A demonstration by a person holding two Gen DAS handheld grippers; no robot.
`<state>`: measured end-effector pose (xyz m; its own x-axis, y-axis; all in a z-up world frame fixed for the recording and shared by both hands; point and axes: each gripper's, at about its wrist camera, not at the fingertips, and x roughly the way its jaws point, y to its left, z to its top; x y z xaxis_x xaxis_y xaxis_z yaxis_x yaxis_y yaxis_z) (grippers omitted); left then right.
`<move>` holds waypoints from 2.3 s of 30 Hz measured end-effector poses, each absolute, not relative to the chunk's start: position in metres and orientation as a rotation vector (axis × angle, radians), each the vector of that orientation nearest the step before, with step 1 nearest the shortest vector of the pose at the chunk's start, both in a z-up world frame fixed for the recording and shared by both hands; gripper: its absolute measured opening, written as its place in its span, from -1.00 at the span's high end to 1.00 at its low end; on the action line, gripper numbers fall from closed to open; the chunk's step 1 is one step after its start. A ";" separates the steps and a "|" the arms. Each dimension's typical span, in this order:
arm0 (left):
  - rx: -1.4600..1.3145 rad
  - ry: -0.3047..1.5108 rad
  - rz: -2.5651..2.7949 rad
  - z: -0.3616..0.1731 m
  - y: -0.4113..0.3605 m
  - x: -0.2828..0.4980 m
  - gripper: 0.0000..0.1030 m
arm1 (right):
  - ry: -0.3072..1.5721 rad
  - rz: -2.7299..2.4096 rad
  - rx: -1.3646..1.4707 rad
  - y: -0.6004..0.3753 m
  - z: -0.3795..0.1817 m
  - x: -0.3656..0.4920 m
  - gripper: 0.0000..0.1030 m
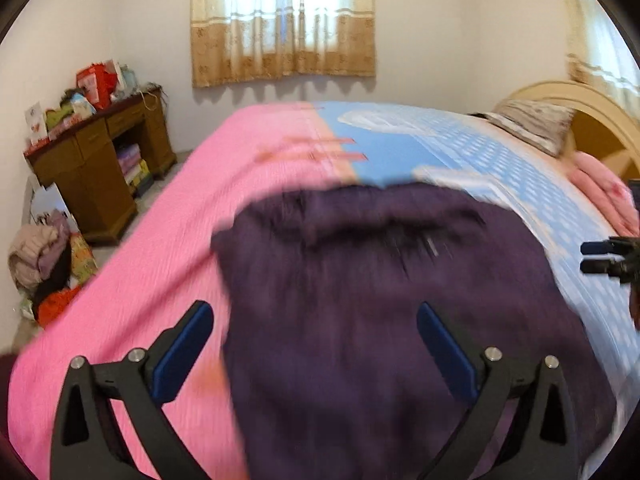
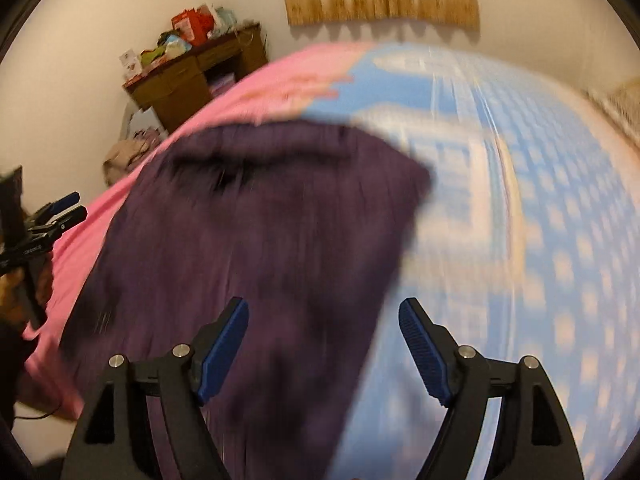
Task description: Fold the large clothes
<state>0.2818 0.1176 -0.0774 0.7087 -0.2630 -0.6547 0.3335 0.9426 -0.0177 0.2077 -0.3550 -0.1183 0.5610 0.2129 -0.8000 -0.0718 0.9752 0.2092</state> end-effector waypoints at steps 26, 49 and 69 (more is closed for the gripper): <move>-0.069 0.797 -0.372 -0.161 0.167 0.098 0.45 | 0.793 0.228 0.478 -0.302 -0.197 0.001 0.48; -0.385 0.846 -0.675 -0.032 0.173 0.113 0.56 | 0.497 0.342 0.795 -0.357 -0.051 -0.015 0.56; -0.577 1.038 -0.471 -0.061 0.171 0.315 -0.88 | 0.649 0.097 0.725 -0.402 -0.133 0.244 -0.46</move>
